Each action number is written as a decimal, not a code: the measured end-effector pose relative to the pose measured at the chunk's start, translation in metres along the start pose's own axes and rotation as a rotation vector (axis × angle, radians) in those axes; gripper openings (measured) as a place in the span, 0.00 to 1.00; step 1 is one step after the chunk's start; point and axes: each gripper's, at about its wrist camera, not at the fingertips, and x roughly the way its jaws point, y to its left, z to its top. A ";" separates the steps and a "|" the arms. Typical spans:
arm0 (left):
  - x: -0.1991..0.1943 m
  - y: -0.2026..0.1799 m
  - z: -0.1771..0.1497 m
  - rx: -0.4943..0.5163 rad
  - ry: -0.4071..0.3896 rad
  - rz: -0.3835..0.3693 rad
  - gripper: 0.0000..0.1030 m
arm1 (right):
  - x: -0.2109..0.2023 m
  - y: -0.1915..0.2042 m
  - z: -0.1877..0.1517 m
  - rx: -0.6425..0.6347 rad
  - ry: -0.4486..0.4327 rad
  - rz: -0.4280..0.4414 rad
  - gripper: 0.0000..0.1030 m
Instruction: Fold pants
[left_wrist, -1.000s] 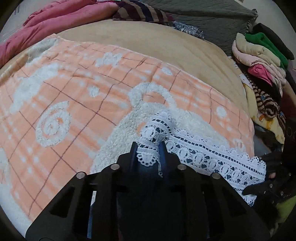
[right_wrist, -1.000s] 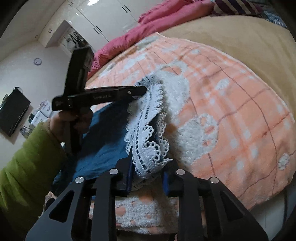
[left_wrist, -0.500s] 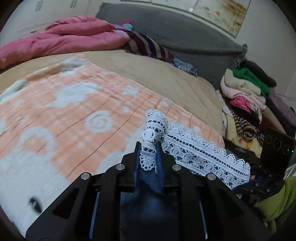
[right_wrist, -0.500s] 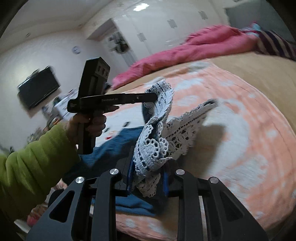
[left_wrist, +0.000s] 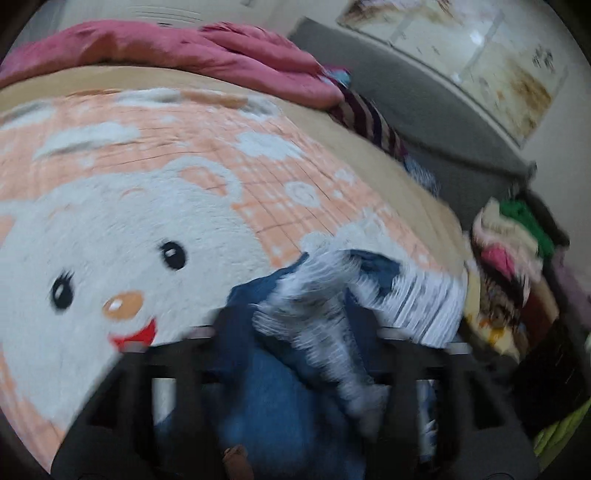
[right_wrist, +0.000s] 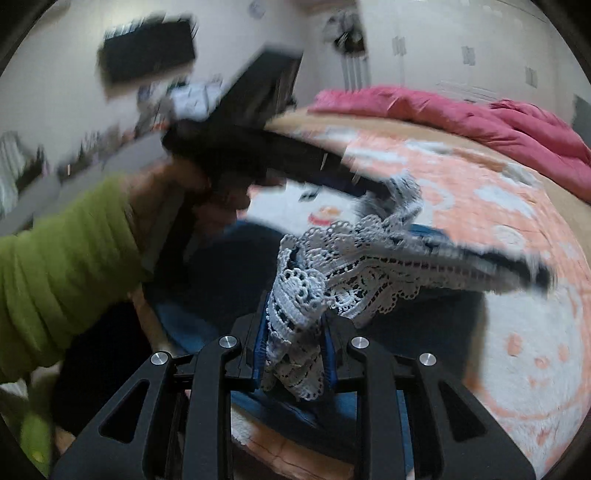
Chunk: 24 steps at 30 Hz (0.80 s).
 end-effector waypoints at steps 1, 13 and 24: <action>-0.007 0.002 -0.003 -0.029 -0.025 -0.007 0.57 | 0.007 0.004 0.000 -0.028 0.025 -0.005 0.22; -0.042 0.000 -0.042 -0.154 -0.100 0.176 0.69 | -0.041 -0.023 -0.012 -0.027 -0.111 0.072 0.54; -0.048 -0.073 -0.111 0.014 -0.092 0.268 0.69 | -0.040 -0.150 -0.019 0.481 -0.091 -0.001 0.57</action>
